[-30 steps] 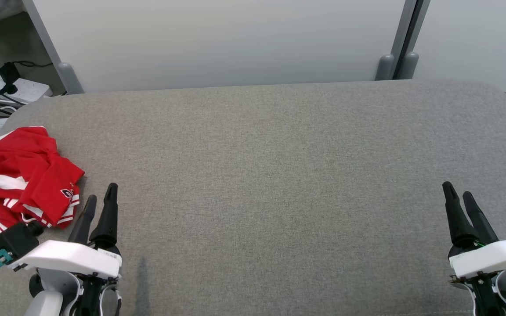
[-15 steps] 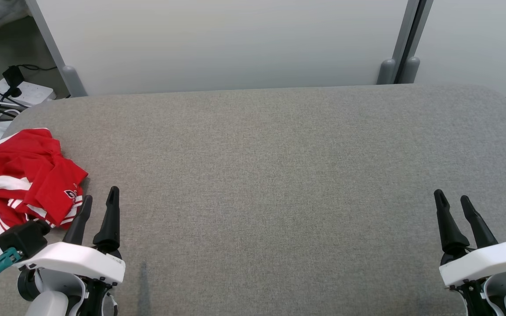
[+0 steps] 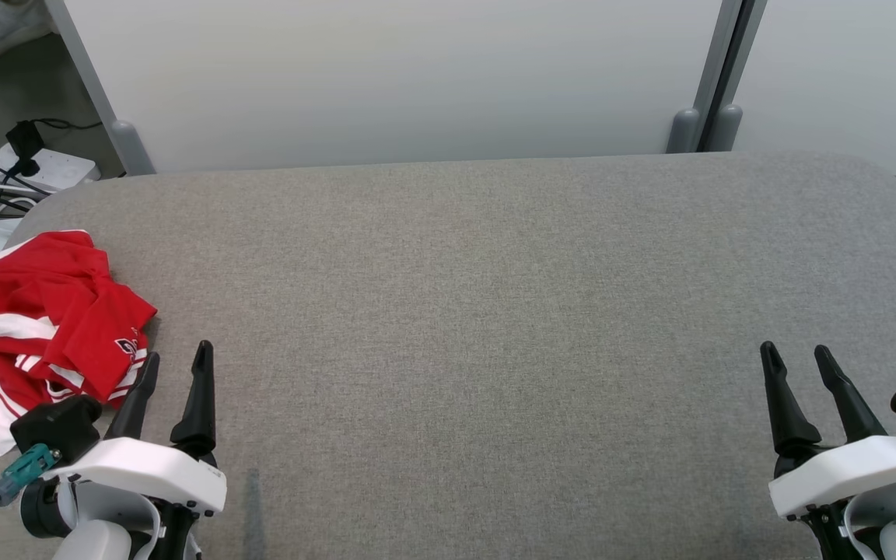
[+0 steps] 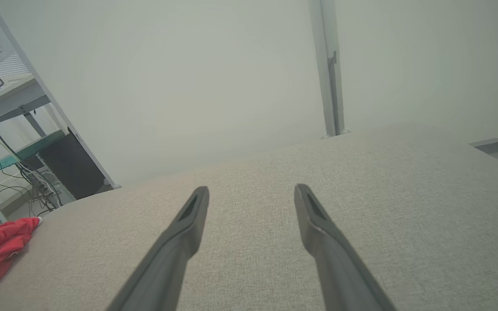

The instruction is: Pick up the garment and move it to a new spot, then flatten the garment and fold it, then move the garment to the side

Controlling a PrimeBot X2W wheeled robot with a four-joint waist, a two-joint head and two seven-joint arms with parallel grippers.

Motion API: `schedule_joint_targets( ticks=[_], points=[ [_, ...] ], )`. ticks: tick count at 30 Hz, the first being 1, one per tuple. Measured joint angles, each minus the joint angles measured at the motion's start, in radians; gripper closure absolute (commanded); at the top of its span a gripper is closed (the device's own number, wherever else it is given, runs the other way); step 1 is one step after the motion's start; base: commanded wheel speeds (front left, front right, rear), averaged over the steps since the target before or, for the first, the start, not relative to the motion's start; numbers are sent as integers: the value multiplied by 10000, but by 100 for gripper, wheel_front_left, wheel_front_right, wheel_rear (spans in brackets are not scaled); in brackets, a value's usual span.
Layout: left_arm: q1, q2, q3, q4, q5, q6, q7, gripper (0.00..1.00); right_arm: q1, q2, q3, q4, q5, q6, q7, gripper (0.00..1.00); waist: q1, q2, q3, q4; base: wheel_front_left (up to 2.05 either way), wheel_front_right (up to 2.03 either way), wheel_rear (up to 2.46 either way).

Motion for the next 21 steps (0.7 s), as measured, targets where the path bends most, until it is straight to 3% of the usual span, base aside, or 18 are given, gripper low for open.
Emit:
schedule_joint_targets(
  ticks=[21],
  points=[
    [-207, 504, -506, 431, 1446, 96, -458, 0, 3, -44, 163, 2, -1616, 4, -307, 0, -1, 0, -151, 31, 0, 0, 0]
  ],
)
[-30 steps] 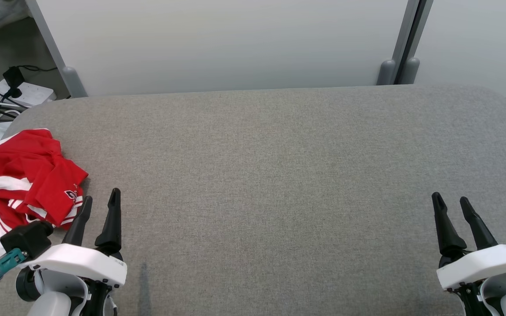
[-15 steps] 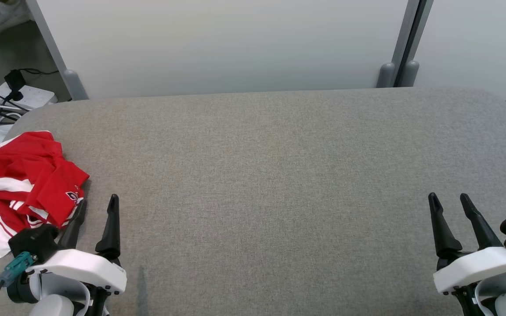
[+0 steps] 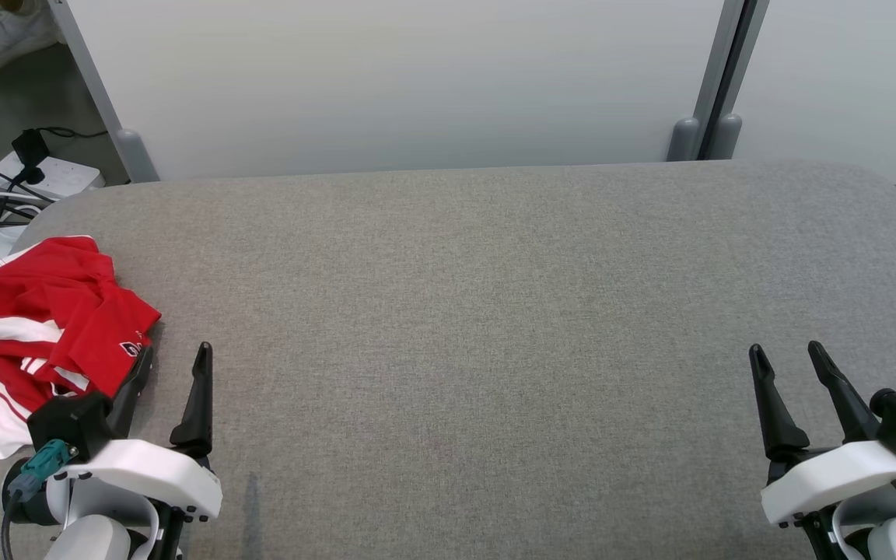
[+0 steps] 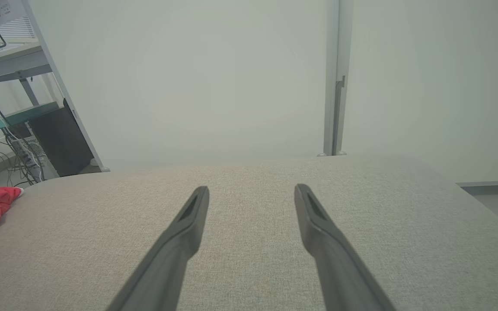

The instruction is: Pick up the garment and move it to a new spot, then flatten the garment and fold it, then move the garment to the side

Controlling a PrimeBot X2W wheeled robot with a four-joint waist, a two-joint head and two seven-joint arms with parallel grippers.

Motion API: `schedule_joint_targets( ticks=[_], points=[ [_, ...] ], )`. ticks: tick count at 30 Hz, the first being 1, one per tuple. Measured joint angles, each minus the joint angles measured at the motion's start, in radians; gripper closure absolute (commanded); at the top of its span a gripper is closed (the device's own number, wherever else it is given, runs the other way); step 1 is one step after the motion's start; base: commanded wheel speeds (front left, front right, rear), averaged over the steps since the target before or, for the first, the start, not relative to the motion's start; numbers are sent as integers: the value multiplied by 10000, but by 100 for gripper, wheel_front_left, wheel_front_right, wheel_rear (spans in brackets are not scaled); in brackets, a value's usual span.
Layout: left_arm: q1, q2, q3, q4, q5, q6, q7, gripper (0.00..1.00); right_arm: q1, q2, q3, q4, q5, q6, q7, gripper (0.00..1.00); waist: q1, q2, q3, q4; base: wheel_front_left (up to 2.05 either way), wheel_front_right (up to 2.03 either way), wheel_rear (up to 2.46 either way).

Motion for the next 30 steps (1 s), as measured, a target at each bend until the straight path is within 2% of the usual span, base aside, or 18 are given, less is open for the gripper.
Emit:
schedule_joint_targets(
  ticks=[14, 30],
  points=[
    [-208, 291, -242, 372, 750, 107, -100, 0, 52, -6, -67, 40, -1070, 10, -311, 0, 0, 0, -62, -14, 0, 0, 0],
    [-209, 282, -249, 612, 600, 165, -82, 0, 68, 21, -146, 98, -1024, 12, -408, 0, 0, 0, 4, -35, 0, 0, 0]
  ],
)
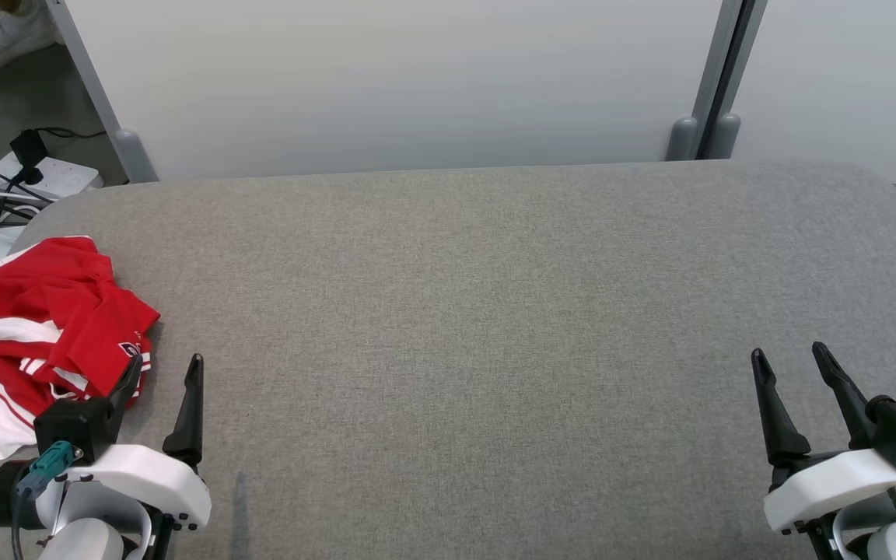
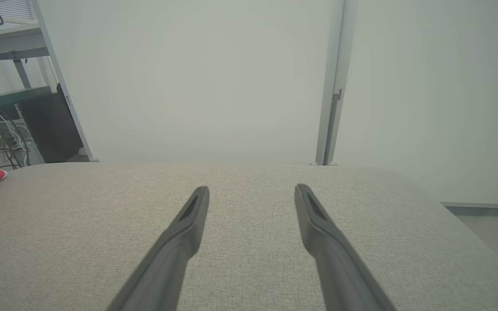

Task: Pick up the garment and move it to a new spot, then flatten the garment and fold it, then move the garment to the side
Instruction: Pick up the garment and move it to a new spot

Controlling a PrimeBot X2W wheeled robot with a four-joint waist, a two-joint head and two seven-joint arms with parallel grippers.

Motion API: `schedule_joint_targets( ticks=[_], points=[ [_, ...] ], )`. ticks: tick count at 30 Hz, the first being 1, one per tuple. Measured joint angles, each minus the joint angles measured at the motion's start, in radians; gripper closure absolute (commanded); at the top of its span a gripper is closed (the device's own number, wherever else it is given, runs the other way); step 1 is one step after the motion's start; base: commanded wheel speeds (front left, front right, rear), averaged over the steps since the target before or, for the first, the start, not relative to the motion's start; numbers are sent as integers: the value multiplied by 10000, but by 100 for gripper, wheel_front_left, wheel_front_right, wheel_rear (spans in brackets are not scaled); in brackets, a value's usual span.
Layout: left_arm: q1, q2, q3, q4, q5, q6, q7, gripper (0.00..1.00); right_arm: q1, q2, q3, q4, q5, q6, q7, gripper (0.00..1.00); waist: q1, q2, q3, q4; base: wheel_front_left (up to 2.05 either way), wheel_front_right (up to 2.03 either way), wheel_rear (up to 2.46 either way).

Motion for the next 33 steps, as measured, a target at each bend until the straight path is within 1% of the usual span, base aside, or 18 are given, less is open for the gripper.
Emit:
schedule_joint_targets(
  ticks=[6, 11, 14, 19, 27, 33],
  points=[
    [-11, 0, -2, 100, -61, 0, 0, 0, 7, 0, -46, 15, 6, 0, -4, 0, 0, 0, -4, 97, 0, 0, 0],
    [-223, -19, -27, 199, -73, 6, -4, 0, 5, -33, -6, 6, -21, 0, -2, 0, 0, 0, 30, 377, 0, 0, 0],
    [-343, -54, -33, 257, -75, 13, -19, 0, 2, -27, 232, -2, -69, 0, 0, 0, 0, 0, 67, 730, 0, 0, 0],
    [-394, -48, -31, 320, -92, 56, -48, 0, -26, -29, 324, -13, -98, 0, 4, 0, 0, 0, 96, 1364, 0, 0, 0],
    [-389, -10, 21, 370, -215, 174, -104, 0, -40, -13, 596, -115, -100, 0, 31, 0, 0, 0, 87, 2629, 0, 0, 0],
    [-387, -13, 17, 380, -311, 176, -104, 0, -40, 13, 748, -161, -98, 0, 38, 0, 0, 0, 62, 3560, 0, 0, 0]
  ],
)
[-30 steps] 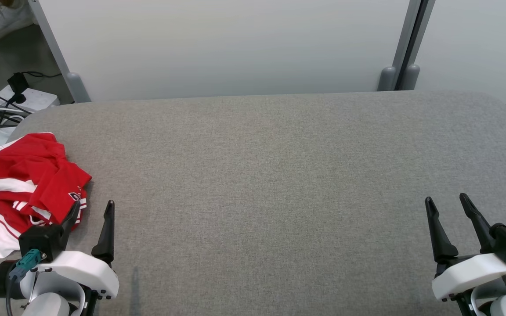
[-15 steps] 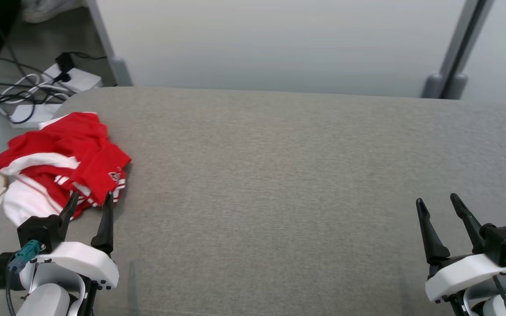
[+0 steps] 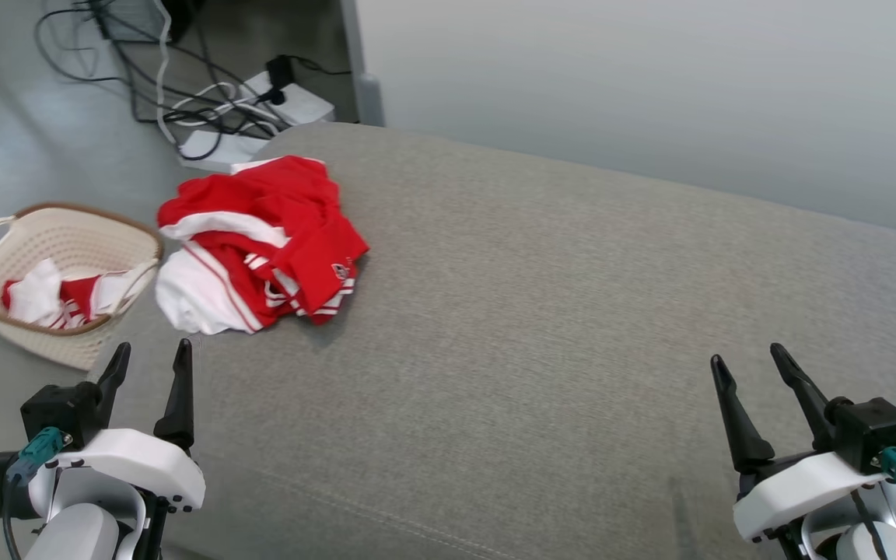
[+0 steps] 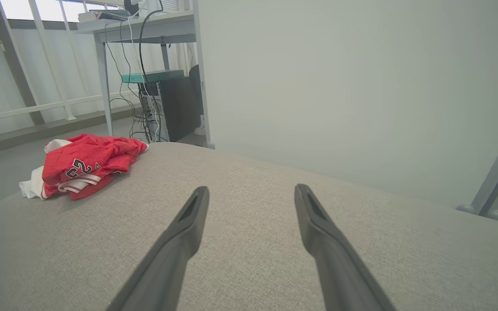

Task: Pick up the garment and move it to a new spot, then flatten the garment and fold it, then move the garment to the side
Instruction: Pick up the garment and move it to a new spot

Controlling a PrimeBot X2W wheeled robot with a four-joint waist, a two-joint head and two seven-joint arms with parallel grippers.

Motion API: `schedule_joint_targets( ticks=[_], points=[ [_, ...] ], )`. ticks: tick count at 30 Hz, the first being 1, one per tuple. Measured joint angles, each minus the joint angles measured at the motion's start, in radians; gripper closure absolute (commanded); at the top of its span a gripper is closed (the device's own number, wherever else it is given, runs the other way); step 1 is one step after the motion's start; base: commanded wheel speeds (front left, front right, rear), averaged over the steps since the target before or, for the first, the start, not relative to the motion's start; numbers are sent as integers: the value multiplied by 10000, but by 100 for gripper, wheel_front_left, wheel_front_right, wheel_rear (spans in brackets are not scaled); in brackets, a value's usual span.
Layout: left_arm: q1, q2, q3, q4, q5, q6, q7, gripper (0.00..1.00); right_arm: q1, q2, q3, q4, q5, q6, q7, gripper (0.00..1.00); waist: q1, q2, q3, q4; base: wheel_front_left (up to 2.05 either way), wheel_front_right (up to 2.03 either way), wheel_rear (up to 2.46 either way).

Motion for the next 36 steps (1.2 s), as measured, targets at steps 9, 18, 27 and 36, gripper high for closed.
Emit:
schedule_joint_targets(
  ticks=[9, 18, 27, 36],
  points=[
    [6, -2, -35, 40, -54, 0, 0, 0, 1, 73, 121, -2, 2, 0, 84, 0, 0, 0, -51, 799, 0, 0, 0],
    [5, -2, -104, 2, -125, 33, 15, 0, 1, 71, 136, 29, 102, 0, 84, 0, 0, 0, -8, 813, 0, 0, 0],
    [-36, 0, -100, -217, -228, 163, 113, 0, 1, 48, 142, 38, 102, 0, 86, 0, 0, 0, 66, 726, 0, 0, 0],
    [-1893, 487, -31, -1149, -293, -2, 792, 0, -195, -27, 184, -75, 79, 0, 211, 0, 0, 0, 395, 580, 0, 0, 0]
  ],
)
